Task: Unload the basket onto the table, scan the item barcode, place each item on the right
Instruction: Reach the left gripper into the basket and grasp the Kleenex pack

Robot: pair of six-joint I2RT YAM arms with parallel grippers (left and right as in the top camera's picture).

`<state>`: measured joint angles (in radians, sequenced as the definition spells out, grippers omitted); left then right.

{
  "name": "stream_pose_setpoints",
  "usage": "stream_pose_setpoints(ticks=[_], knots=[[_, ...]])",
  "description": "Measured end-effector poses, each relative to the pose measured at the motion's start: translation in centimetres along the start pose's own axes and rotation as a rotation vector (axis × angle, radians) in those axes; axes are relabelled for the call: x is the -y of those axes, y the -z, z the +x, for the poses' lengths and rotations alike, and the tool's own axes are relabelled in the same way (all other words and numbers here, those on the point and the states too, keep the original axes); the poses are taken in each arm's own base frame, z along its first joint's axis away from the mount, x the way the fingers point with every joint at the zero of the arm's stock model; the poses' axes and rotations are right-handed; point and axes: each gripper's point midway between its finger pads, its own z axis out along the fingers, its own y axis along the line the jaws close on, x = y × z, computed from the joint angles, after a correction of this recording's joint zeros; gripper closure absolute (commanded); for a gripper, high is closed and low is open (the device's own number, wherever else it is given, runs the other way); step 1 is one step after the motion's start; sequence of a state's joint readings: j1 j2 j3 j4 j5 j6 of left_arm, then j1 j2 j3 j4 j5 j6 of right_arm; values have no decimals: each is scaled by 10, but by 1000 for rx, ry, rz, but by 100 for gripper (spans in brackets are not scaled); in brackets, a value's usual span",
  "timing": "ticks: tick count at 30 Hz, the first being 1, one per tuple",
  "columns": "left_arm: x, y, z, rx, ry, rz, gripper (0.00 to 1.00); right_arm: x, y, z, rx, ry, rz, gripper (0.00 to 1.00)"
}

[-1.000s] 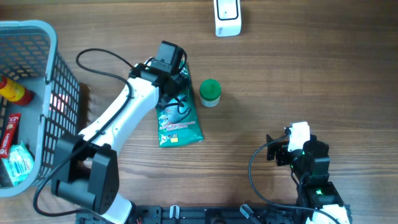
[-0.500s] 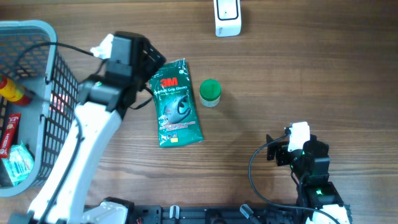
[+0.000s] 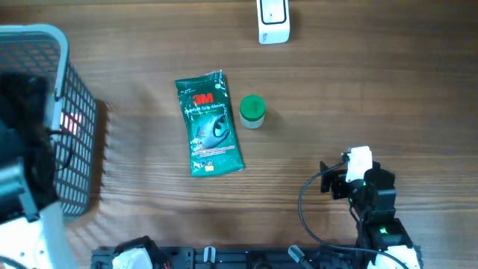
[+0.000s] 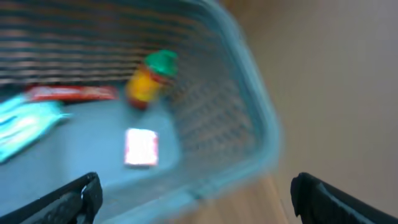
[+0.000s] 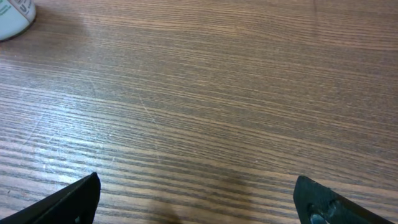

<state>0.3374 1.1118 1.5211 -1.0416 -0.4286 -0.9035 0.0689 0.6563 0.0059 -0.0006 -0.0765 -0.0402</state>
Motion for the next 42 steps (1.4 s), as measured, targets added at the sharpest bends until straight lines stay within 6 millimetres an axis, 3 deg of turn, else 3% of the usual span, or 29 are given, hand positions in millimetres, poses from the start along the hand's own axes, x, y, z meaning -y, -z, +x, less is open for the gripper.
stream_pose_setpoints(ticks=[3,5,9,14,19,27,42], knots=[[-36,-24,-16,14,86,-153,0,0,0,0,0,0,-1,0],[-50,-42,-11,-25,99,-228,0,0,0,0,0,0,-1,0],[-70,-85,11,-144,97,-355,0,0,0,0,0,0,-1,0],[-88,-146,56,-311,59,-490,0,0,0,0,0,0,-1,0],[-101,-178,81,-393,1,-553,0,0,0,0,0,0,-1,0],[-92,-212,109,-514,-80,-469,0,0,0,0,0,0,-1,0],[-108,-259,159,-658,-121,-470,0,0,0,0,0,0,-1,0]])
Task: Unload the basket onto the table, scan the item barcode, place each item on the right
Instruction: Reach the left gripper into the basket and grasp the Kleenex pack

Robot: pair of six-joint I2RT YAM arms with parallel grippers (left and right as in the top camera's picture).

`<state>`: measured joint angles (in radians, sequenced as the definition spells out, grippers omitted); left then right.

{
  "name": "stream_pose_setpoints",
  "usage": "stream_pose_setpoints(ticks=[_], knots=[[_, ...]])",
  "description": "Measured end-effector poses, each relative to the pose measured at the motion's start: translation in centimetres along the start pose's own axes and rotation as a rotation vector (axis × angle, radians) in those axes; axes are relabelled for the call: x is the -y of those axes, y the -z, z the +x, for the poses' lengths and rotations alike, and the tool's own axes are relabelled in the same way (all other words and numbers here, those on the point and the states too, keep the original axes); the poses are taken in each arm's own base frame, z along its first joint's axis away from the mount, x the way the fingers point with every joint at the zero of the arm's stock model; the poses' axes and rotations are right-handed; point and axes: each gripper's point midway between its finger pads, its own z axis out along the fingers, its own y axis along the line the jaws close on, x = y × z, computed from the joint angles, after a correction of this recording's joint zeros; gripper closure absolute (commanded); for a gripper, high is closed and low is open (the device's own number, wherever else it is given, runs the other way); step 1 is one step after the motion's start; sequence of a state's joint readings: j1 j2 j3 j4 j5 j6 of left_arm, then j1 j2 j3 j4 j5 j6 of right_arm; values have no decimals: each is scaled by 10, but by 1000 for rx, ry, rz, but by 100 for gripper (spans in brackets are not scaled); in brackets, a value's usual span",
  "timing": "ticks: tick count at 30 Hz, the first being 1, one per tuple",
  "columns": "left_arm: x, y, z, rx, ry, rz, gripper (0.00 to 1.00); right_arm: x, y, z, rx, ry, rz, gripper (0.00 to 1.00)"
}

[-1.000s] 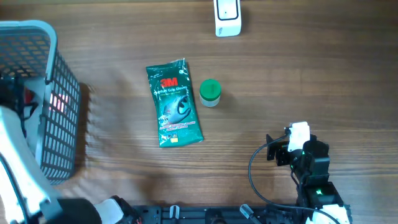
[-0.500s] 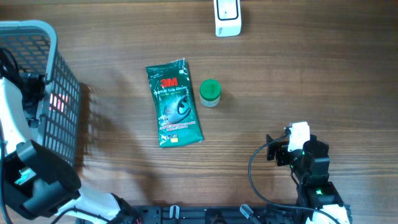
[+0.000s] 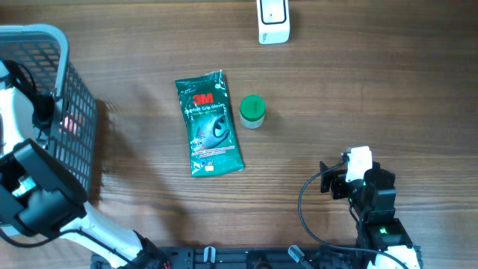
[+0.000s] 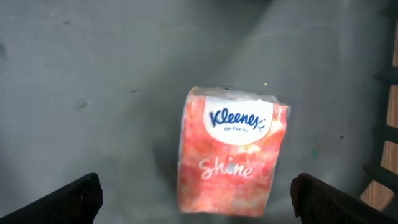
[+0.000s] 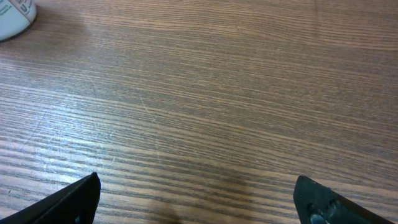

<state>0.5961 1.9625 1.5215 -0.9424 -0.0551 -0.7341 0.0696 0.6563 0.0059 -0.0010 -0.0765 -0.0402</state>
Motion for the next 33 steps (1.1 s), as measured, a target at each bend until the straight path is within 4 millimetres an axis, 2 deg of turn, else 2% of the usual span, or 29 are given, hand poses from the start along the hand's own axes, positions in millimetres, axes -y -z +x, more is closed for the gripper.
stream_pose_setpoints(ticks=[5,7,9,13,15,20,23,26,30,31,32,33], knots=[[9,-21,2,-30,-1,22,0,0,0,0,0,0,0,0],[11,-32,4,-49,-1,22,7,0,0,0,0,0,0,0],[13,-36,4,-50,-8,28,19,0,0,0,0,0,0,0],[18,-38,-1,-30,-41,45,52,0,0,0,0,0,0,0],[18,-39,-2,-30,-59,46,61,0,0,0,0,0,0,0],[18,-39,0,-36,-96,45,60,0,0,0,0,0,0,0],[10,-31,3,-53,-101,31,60,0,0,0,0,0,0,0],[4,3,-10,-6,-75,68,59,0,0,0,0,0,0,0],[-8,110,-43,202,-12,224,57,0,0,0,0,0,0,0],[-10,131,-45,242,-7,254,57,0,0,0,0,0,0,0],[-13,172,-44,320,-5,318,57,0,0,0,0,0,0,0],[-15,198,-41,367,-7,362,56,0,0,0,0,0,0,0]])
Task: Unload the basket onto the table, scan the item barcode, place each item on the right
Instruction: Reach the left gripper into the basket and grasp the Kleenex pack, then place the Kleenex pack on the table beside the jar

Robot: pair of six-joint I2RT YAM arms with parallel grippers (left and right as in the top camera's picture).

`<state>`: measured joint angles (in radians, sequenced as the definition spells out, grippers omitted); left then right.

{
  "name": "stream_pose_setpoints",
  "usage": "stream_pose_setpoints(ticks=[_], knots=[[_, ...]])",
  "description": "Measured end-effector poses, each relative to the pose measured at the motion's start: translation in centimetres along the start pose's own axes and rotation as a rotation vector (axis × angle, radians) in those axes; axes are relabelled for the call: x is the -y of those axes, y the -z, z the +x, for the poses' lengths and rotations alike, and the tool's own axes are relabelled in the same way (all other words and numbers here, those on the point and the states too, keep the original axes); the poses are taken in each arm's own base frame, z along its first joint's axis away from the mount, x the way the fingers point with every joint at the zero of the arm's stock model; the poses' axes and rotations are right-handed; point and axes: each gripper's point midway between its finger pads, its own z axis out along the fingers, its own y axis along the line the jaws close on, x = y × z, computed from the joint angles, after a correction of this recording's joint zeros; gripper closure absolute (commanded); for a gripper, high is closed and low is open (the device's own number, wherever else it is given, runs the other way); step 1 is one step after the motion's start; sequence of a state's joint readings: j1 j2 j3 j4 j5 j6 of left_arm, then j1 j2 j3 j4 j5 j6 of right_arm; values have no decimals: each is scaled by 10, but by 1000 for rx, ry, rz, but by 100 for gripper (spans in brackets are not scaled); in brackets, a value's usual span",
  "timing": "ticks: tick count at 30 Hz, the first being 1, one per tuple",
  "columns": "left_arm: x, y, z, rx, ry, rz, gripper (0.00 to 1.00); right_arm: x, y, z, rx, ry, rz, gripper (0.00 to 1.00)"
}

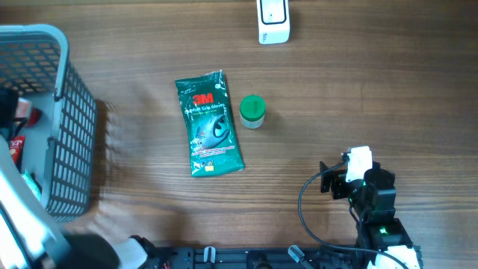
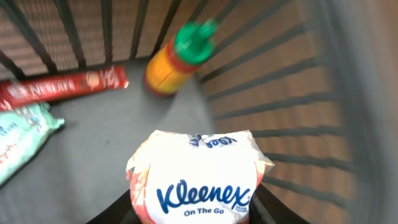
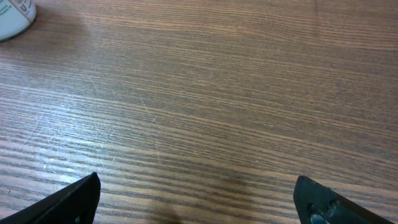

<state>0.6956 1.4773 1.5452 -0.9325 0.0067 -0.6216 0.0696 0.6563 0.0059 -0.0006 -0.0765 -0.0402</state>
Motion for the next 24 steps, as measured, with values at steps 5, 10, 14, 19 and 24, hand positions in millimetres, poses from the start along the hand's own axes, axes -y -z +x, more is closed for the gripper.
stream_pose_setpoints(ticks=[5,10,14,19,24], knots=[[36,95,6,125,-54,216,57,0,0,0,0,0,0,0],[82,139,70,20,-209,408,57,0,0,0,0,0,0,0],[114,147,140,-148,-371,492,57,0,0,0,0,0,0,0],[128,126,200,-299,-499,450,57,0,0,0,0,0,0,0],[133,92,253,-425,-588,352,57,0,0,0,0,0,0,0]])
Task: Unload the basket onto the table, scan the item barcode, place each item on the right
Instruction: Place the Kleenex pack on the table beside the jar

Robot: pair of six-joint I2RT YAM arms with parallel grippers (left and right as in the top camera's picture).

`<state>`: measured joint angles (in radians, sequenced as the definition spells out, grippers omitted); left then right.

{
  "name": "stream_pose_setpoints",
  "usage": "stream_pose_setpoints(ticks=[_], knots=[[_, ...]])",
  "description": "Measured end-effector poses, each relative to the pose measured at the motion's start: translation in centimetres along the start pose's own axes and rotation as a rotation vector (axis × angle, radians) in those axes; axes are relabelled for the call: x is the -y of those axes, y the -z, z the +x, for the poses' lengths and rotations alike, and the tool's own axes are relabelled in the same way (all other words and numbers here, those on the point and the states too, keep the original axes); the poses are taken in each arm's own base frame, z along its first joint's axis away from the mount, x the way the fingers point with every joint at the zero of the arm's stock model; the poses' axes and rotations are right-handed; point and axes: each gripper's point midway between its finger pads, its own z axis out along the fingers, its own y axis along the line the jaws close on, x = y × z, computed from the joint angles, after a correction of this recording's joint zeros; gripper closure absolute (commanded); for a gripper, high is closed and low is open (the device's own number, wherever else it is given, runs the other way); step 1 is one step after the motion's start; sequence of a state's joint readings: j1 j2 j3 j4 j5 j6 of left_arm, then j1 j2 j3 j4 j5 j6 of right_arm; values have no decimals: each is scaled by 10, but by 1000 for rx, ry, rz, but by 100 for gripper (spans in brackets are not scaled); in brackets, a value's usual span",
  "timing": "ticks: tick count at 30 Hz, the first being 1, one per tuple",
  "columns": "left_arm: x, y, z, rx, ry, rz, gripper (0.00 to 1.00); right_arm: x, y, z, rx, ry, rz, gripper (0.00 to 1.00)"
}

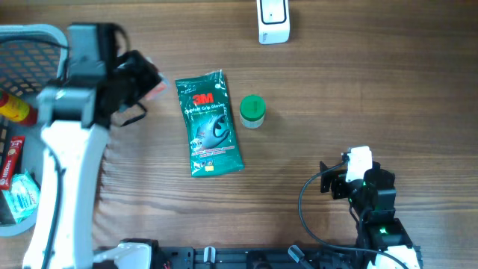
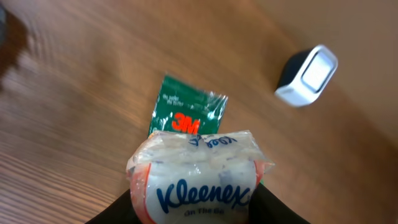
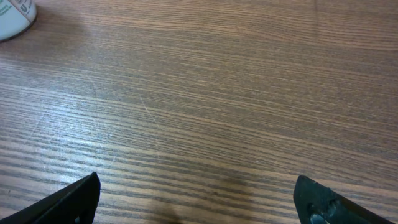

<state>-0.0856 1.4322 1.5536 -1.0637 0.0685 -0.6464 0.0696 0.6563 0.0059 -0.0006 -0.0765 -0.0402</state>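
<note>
My left gripper [image 2: 194,208] is shut on a Kleenex tissue pack [image 2: 198,174], white with an orange edge, held in the air above the table. In the overhead view the left gripper [image 1: 149,81] is just right of the basket, the pack [image 1: 157,87] showing at its tip. The white barcode scanner [image 1: 272,20] stands at the far edge; the same scanner [image 2: 306,75] shows upper right in the left wrist view. My right gripper [image 3: 198,199] rests open low over bare wood at the front right.
A green 3M packet [image 1: 208,124] lies mid-table with a green-capped jar [image 1: 252,110] beside it. A grey wire basket [image 1: 30,45] at the left holds a yellow bottle [image 1: 13,107], a red bar [image 1: 13,164] and a teal packet [image 1: 24,193].
My left gripper, shut on the Kleenex pack, was inside the basket; it is now outside, over the table next to the green 3M packet. The right arm is unchanged.
My left gripper was open over the basket. Then it stood open down inside, right above the Kleenex pack. Later it was shut on the pack, lifted within the basket. Now the pack hangs over the table by the 3M packet. The right gripper stayed open throughout.
</note>
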Motion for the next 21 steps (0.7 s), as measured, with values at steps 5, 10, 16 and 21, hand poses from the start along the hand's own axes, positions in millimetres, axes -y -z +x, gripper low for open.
stream_pose_setpoints(ticks=[5,10,16,21], knots=[[10,-67,39,-173,-16,-91,57,0,0,0,0,0,0,0],[23,-124,77,-275,-52,-145,53,0,0,0,0,0,0,0],[50,-182,108,-282,-156,-122,47,0,0,0,0,0,0,0],[33,-216,134,-317,-236,-221,22,0,0,0,0,0,0,0]])
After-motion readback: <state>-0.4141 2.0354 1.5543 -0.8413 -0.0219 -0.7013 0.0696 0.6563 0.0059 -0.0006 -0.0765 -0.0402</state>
